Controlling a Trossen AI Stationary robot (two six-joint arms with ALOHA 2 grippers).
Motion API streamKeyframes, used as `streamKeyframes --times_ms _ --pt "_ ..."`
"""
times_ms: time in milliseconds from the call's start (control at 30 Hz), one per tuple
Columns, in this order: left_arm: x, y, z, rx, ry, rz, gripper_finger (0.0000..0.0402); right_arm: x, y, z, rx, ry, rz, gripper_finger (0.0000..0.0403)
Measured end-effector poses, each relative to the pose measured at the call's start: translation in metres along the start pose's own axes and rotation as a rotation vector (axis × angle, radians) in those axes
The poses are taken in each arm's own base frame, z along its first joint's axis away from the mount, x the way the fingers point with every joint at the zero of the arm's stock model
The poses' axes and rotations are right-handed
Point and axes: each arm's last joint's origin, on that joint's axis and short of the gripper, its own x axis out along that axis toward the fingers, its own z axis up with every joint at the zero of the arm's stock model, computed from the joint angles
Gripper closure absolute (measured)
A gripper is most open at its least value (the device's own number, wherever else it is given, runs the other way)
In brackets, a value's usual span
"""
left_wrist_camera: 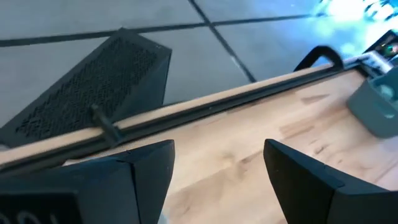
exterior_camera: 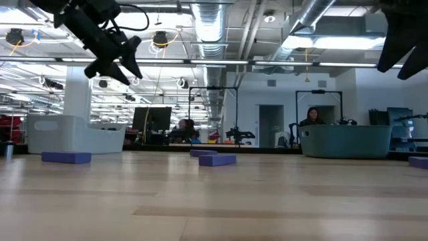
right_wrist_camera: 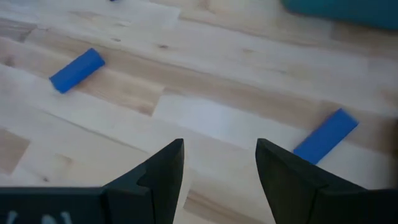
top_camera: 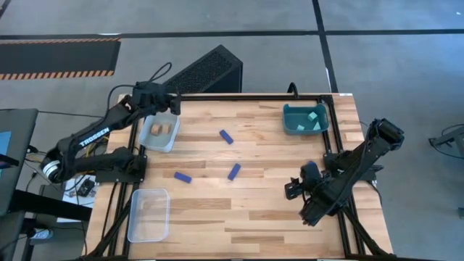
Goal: Sort & place blocks by color
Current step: Put the light brown block into the white bin
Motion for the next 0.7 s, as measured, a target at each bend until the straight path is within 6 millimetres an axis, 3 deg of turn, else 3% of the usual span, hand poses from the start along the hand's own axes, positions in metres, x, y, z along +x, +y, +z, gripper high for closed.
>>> streamKeyframes --times_ms 200,367,533,700 --pt "-0.006 0.002 -0.015 -0.006 0.104 0.14 0.0168 0.0 -0.002 0.009 -0.08 -0.001 -0.01 0.0182" --pt "0.003 0.007 -0.027 -0.031 0.225 0.248 0.0168 -0.001 -0.004 0.023 -0.107 0.009 0.002 0.0182" --pt "0.017 0.002 -0.032 -0.041 0.276 0.231 0.0168 -0.001 -0.005 0.03 -0.098 0.011 0.005 0.0182" --pt "0.032 -0.013 -0.031 -0.018 0.236 0.15 0.0168 0.002 -0.004 0.019 -0.076 0.028 0.042 0.0182"
